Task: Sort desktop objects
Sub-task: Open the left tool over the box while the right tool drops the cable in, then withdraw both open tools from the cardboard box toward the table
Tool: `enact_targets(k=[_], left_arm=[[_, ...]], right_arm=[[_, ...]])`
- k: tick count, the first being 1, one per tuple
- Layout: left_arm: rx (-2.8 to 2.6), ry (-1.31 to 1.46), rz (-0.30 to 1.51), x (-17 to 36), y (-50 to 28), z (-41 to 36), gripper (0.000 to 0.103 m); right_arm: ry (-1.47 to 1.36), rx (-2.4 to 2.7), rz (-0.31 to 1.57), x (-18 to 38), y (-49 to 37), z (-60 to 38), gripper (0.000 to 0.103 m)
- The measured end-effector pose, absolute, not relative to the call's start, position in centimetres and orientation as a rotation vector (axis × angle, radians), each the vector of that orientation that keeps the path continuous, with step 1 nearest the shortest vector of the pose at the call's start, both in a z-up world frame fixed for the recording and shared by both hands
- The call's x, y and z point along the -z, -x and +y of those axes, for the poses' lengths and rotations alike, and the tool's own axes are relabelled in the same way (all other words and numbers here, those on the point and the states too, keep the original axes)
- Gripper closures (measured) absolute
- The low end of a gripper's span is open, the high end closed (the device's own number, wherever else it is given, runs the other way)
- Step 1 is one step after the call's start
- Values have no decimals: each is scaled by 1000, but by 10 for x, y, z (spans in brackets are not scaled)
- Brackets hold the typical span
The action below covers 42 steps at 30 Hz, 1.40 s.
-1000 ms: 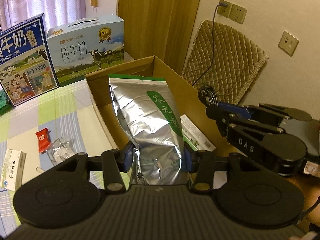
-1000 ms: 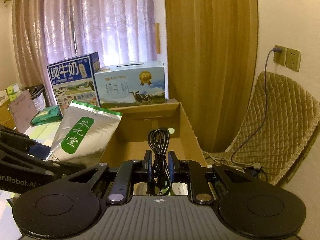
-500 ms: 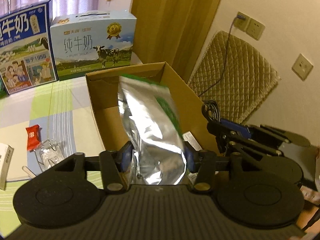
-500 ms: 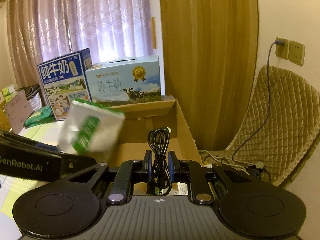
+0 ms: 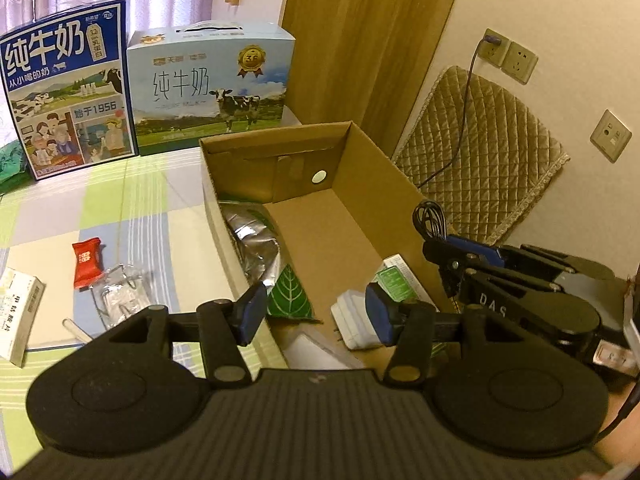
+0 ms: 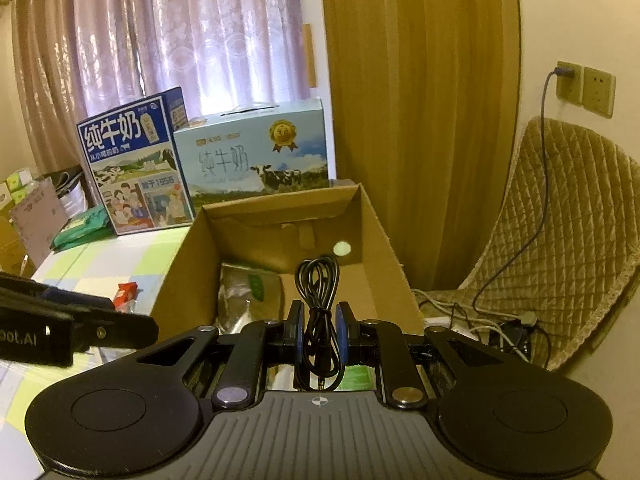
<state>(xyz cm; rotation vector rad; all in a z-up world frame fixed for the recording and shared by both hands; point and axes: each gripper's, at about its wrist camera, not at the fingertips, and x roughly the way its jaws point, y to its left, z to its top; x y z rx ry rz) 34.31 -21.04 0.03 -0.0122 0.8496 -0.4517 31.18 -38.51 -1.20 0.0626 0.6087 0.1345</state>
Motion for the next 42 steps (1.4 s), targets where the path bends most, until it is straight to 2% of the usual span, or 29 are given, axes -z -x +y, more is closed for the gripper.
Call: enact_targets(k=[4,5,6,8,13,19,22,24,27,33,42], left_arm=[[443,19,846,0,-339,-204,52],[440,21,846,0,-338,-203,52],[439,22,845,-1,-336,-201,52],[432,27,840,-1,-332,-195,50],[413,28,829,-3,-319,-182,46],[390,40,823,-7,-294,-165,38],[374,43,816,-9,-275,-152,27],[359,48,812,-9,-261,-142,22],[337,55,821,-7,-240,-125,16],[282,61,825,-5,-202,-85,5],[153,86,836,3,-159,-16,2]], right_arm=[[-73,-157,594,8,-318,-381,89],[-70,-156,591,7,-320,-380,79],[-69,-149,587,6,-322,-380,60],[-84,-144,561,2,-321,-383,49],[-98,-134,572,1,-308,-389,48],[-129,-130,576,-4,-279,-390,40],[-151,-139,563,-12,-259,-385,30],[-159,-148,549,-17,-246,-379,14],[-158,-164,526,-24,-225,-366,2],[-153,-226,534,-28,-187,-333,2],[-118,-295,591,-15,-153,-286,2]])
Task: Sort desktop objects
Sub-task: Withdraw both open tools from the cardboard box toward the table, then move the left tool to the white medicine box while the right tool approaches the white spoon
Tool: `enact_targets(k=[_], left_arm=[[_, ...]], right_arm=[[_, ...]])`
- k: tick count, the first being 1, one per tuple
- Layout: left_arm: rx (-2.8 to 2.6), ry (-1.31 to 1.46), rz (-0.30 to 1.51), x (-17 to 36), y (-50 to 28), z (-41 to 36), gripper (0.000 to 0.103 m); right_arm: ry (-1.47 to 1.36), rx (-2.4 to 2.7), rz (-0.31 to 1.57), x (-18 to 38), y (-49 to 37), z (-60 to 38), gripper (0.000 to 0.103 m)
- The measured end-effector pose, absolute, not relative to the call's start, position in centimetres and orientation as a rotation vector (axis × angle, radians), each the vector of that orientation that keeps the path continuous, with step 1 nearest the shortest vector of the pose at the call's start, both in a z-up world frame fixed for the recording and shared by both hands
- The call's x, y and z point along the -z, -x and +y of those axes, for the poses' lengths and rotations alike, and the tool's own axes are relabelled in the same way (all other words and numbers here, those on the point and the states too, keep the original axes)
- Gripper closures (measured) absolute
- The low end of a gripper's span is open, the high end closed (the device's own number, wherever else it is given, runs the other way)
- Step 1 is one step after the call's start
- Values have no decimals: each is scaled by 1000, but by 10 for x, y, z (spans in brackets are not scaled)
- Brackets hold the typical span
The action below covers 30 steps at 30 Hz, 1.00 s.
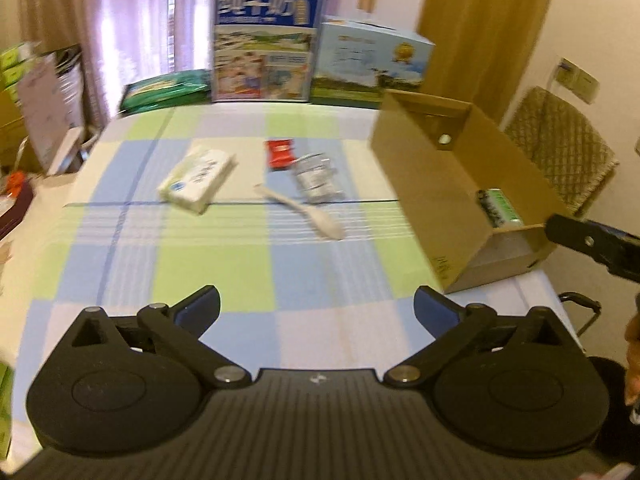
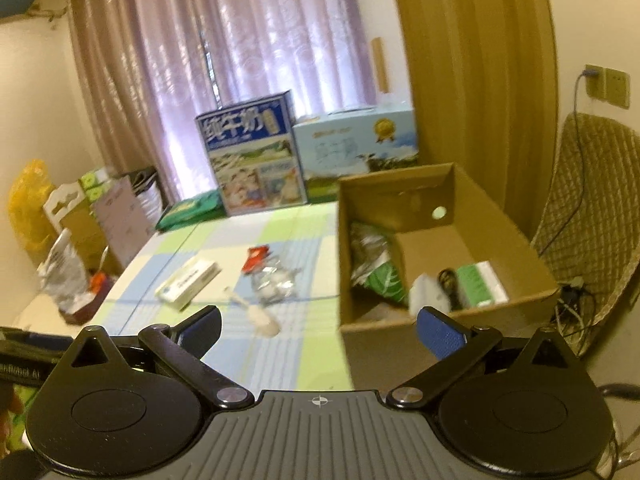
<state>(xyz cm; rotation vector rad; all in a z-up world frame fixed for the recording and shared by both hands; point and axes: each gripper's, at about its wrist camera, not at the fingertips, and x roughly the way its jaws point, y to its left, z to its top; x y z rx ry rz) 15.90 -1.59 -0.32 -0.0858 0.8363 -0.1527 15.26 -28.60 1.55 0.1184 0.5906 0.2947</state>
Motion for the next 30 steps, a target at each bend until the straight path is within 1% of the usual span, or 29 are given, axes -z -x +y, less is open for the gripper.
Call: enact_targets(k=[11,30], left_arm=[[67,128,835,12,-140,36,2],[32,146,849,26,-146,61,2]], right_arm=[[-53,-366,644,3,-138,-245,2],[9,-426,679,18,-151,-210,2]])
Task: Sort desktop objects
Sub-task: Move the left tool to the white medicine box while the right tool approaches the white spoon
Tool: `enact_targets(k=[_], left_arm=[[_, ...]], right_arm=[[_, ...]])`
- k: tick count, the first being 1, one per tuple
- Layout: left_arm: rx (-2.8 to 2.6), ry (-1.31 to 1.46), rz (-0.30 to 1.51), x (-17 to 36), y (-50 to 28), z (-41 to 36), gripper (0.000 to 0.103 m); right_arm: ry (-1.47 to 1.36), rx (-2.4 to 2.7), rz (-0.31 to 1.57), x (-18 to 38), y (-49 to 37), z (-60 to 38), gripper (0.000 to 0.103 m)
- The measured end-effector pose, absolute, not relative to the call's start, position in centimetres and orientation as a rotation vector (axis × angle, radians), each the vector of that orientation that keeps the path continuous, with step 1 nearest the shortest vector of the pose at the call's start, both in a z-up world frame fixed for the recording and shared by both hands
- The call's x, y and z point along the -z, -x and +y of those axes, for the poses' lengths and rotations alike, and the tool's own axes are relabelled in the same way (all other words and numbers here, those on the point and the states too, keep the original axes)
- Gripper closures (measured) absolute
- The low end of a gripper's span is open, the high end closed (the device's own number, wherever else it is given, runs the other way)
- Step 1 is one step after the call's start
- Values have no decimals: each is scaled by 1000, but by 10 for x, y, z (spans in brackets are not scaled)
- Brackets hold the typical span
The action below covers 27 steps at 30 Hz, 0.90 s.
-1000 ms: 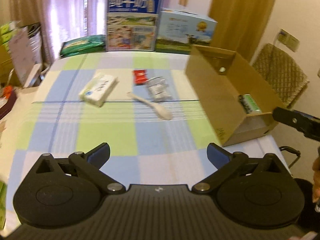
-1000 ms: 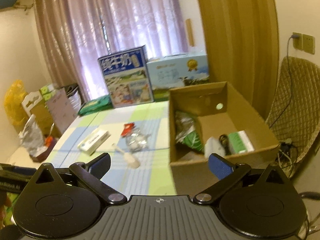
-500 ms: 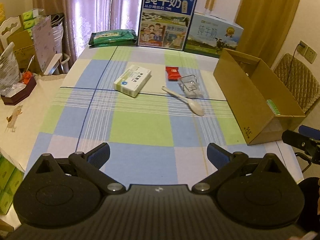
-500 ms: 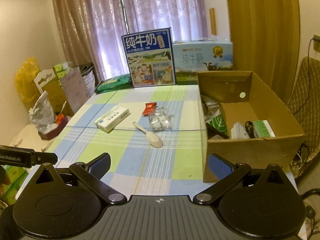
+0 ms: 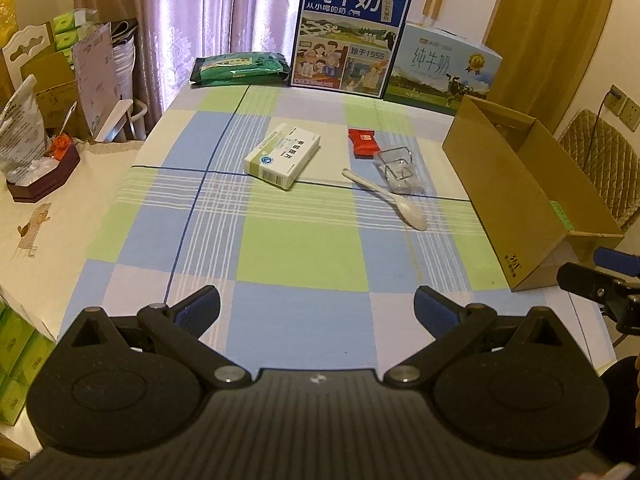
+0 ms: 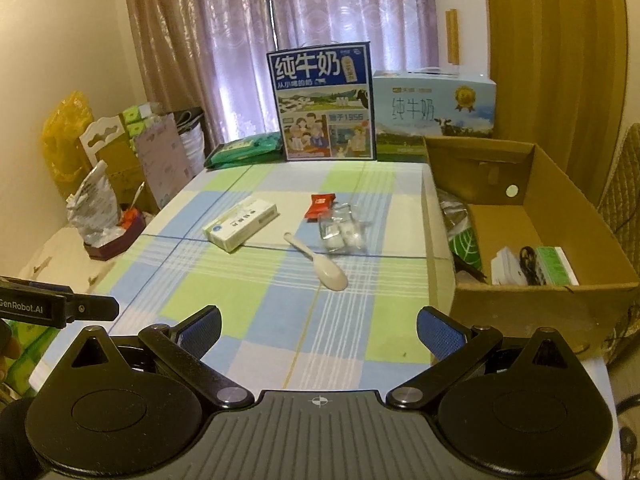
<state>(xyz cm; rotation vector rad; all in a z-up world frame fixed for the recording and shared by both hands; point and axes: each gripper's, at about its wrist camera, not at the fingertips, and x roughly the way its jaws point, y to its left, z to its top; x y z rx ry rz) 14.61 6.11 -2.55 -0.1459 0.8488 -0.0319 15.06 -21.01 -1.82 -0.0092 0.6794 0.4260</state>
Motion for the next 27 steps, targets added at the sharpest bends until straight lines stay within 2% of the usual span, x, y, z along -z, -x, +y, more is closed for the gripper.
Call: enact_targets(k=[11,22,25,27], left_arm=[[35,115,826,35,-172,75,2],[118,-11,841,65,-243,82,2],[139,-57,851,78,-265,84,2],[149,-85,860,88,-281,86,2]], right_arm=[[64,-471,693,38,-182,-183,2],[173,-561,734,91,-247,-149,2],[184,-563,744,104,-269,-146,6],[185,-563,751,112,-282,-145,14]])
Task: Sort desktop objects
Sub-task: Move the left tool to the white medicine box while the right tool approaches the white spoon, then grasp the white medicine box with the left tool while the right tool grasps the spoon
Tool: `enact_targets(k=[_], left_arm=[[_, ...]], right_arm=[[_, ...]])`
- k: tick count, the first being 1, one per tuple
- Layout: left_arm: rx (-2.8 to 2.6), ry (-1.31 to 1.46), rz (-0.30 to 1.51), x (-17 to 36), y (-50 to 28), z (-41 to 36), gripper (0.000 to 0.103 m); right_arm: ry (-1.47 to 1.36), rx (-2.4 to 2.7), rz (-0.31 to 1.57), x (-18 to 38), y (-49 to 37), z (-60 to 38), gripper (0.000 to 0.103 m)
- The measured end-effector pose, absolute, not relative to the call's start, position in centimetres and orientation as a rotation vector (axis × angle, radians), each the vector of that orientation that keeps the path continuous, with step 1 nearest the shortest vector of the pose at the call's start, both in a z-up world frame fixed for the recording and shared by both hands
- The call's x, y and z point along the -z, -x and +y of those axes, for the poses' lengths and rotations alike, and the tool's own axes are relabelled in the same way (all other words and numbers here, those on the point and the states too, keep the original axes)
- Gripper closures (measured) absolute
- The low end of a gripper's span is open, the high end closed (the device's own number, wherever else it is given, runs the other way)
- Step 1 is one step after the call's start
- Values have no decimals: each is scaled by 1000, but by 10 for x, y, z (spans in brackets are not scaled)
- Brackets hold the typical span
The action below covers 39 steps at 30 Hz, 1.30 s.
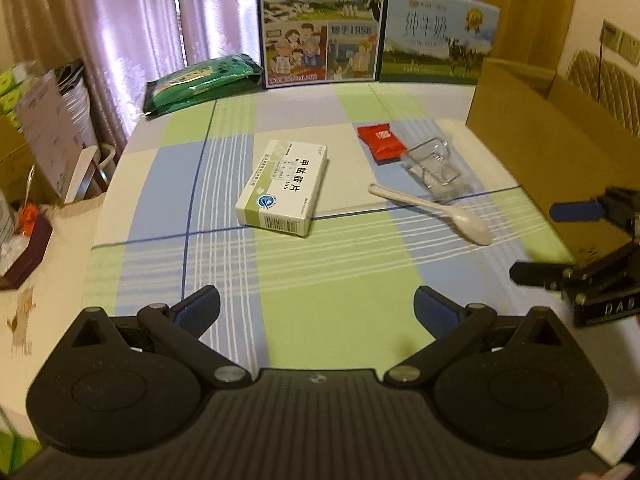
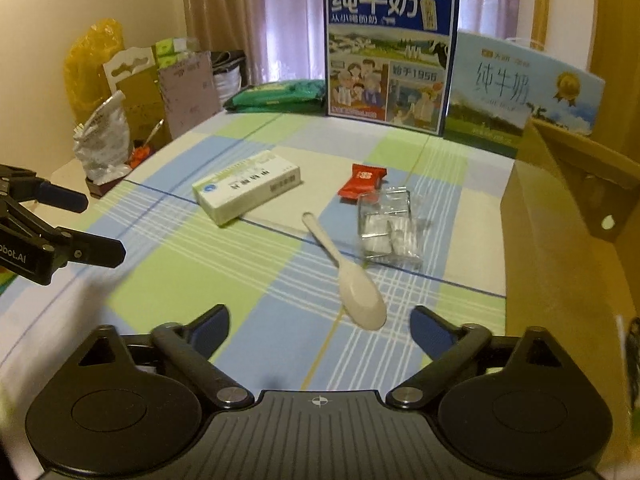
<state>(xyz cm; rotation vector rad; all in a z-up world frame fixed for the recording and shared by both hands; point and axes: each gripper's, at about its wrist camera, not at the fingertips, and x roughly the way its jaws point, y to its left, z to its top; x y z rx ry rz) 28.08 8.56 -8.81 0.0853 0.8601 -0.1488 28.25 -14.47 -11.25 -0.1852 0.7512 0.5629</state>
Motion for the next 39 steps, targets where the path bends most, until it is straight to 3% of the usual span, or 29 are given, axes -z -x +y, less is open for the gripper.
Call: enact_targets(k=[12,19,21,25,27,29,39], left_arm=[[194,-221,834,128,-350,96,2],[233,-208,803,137,-390,99,2],[244,-203,810,143,-401,99,3],[253,-218,841,155,-419,98,14],[257,-227,865,160,-423,97,28],[250,-233,878,162,-421,96,35],[228,-146,980,145,-339,66,36]], right_arm=[[260,-554,788,160,-342,-134,50],[264,-559,791,167,-354,-132,60],[259,-553,790,167,-355,-131,70],[253,-546,784,166,-353,-128,72],[250,-548,781,165,-351,-127,74],[245,-544,782,164,-349,-127,75],[116,-446,848,148,-297,-146,76]])
